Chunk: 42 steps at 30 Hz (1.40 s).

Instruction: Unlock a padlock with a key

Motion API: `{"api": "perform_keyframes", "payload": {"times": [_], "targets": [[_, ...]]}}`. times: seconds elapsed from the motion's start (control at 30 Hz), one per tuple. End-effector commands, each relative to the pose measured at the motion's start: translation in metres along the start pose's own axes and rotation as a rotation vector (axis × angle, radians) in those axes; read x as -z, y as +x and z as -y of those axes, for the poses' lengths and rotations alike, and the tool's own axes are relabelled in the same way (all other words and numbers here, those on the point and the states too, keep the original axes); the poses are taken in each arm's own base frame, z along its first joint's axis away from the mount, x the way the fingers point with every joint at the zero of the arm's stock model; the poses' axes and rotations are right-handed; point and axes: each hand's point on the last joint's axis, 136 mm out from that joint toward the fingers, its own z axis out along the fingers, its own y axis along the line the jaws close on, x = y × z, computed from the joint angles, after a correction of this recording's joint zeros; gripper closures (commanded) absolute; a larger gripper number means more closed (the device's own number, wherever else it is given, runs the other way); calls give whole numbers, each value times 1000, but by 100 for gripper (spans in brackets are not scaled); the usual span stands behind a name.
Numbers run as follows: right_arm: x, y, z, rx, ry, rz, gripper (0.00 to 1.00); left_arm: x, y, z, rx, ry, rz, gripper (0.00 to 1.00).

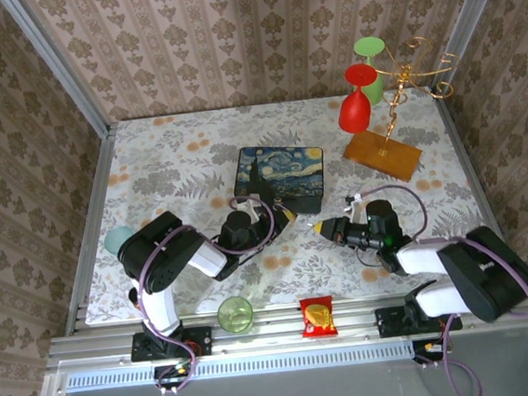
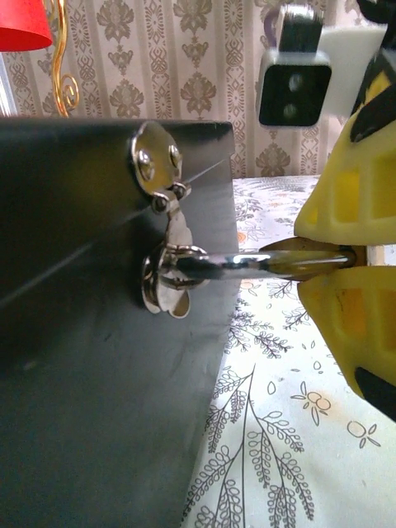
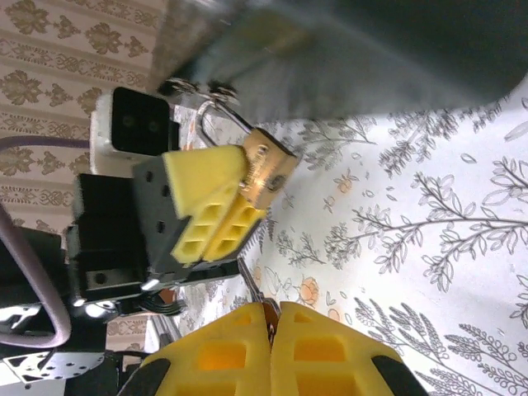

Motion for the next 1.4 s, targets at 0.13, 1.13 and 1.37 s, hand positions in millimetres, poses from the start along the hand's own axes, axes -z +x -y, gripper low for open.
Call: {"api": "perform_keyframes", "payload": {"times": [0.13, 1.13, 1.37], "targets": [[-17, -6, -28, -58, -199, -17, 100, 1, -19, 74, 6, 219, 56, 100], [-11, -48, -50, -66, -248, 107, 100, 8, -26, 103, 17, 292, 63, 100], [-15, -50, -49, -70, -245, 104, 100, 9, -26, 106, 21, 298, 63, 100]]}}
